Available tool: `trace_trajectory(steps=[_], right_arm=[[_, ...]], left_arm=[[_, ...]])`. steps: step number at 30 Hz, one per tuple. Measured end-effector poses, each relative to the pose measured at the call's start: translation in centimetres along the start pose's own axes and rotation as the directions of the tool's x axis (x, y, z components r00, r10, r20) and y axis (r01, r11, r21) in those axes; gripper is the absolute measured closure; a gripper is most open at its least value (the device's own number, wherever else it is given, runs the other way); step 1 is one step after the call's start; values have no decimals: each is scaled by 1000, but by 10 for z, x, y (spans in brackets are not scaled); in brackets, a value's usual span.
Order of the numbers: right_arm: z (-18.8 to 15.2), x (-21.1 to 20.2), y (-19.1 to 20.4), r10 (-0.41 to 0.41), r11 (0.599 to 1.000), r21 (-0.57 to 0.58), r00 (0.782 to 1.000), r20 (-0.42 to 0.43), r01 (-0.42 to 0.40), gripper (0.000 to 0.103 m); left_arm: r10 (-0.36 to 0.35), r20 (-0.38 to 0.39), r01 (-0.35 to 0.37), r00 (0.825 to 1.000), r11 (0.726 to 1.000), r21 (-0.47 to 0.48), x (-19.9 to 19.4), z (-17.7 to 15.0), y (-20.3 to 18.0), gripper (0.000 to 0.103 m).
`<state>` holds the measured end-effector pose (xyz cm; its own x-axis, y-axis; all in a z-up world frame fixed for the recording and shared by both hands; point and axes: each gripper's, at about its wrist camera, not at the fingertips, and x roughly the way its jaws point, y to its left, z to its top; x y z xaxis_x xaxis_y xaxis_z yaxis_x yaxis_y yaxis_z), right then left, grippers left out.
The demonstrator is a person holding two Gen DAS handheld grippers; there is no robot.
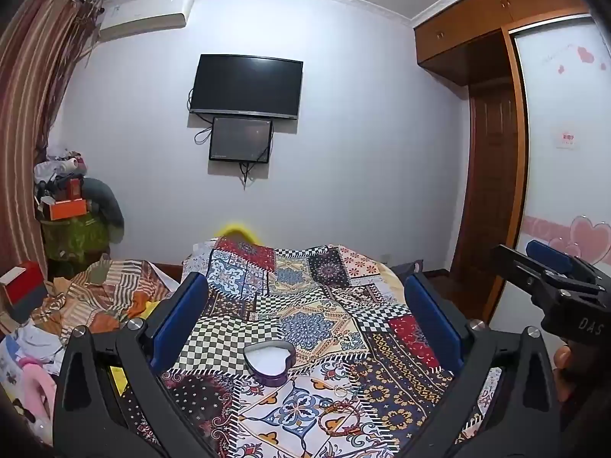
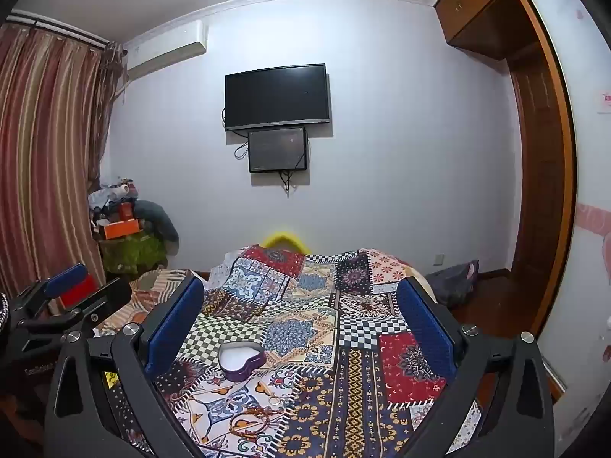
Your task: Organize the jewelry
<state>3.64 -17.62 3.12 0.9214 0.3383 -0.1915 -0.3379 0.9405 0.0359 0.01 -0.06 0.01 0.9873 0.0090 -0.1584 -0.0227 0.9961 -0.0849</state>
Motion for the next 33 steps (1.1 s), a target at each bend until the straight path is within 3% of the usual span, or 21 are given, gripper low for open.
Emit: trace_trajectory(steps=[11,33], right_arm=[[-3,0,0,-2,1000,7,1000,-5,2,3],[-8,6,1,3,1000,12,1000,-23,-3,3]], left_arm=[[6,-8,-6,1000,1000,7,5,-14,-6,0],[8,-17,-8,1000,1000,6,8,-10,0,0]])
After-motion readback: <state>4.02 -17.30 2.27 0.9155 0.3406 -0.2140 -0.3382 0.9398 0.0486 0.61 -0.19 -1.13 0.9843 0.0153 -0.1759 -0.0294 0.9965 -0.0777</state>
